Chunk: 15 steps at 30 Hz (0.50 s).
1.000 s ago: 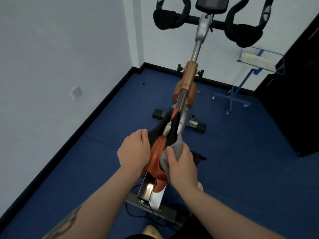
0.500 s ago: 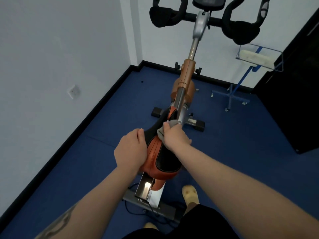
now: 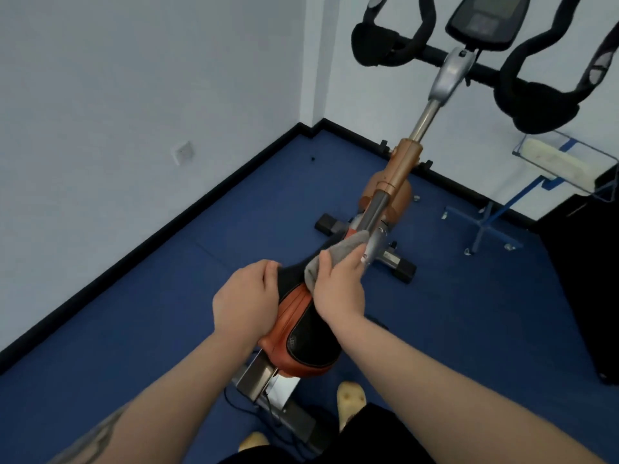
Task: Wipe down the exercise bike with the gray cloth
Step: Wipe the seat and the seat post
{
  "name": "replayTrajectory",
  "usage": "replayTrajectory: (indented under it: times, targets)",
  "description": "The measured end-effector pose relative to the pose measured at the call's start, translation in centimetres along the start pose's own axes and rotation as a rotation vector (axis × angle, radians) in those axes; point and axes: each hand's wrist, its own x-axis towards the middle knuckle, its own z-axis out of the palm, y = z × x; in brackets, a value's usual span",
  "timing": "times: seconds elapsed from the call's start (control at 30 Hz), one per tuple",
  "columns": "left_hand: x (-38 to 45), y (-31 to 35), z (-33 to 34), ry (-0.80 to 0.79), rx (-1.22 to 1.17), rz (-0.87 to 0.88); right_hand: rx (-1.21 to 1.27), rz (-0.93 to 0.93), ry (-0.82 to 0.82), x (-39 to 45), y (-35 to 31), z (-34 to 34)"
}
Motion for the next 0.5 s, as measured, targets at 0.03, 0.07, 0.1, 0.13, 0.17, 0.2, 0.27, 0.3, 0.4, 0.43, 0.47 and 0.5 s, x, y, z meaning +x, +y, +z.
replayTrajectory:
  times: [0.03,0.07,0.1,0.13,0.17,0.2,0.27,0.3,0.4,0.43,0.47,0.5]
  targets:
    - [0.0,0.1,0.0,0.006,0.004,-0.014,-0.001,-0.043,-0.01,0.0,0.6,0.2]
    - [0.0,0.1,0.0,0.011,0.006,-0.026,0.038,-0.039,-0.011,0.8,0.6,0.1]
    - [0.0,0.2,-0.1,0.013,0.004,-0.035,0.093,-0.01,0.008,2.3,0.3,-0.1]
    - [0.0,0.3,-0.1,0.014,-0.004,-0.045,0.129,-0.003,0.026,4.0,-0.1,-0.6]
    - [-0.2,0.3,0.0,0.025,-0.018,-0.062,0.116,-0.031,0.014,5.6,-0.5,-1.3]
    - [-0.4,0.4,0.0,0.049,-0.035,-0.083,0.034,-0.09,-0.012,7.0,-0.8,-2.0]
    - [-0.8,0.6,0.0,0.128,-0.071,-0.139,-0.274,-0.307,-0.037,7.7,-0.8,-3.0]
    - [-1.1,0.6,0.0,0.163,-0.09,-0.173,-0.434,-0.48,-0.027,7.2,-0.5,-3.2]
    - [-1.7,0.9,0.4,0.209,-0.139,-0.239,-0.621,-1.052,-0.081,5.4,0.2,-3.2]
    - [-2.0,1.1,0.5,0.211,-0.154,-0.245,-0.648,-1.156,-0.163,5.8,0.0,-3.7]
    - [-2.3,1.3,0.5,0.212,-0.172,-0.244,-0.67,-1.209,-0.244,6.7,-0.5,-4.3]
    - [-2.6,1.5,0.5,0.215,-0.181,-0.244,-0.702,-1.188,-0.31,7.8,-1.1,-5.0]
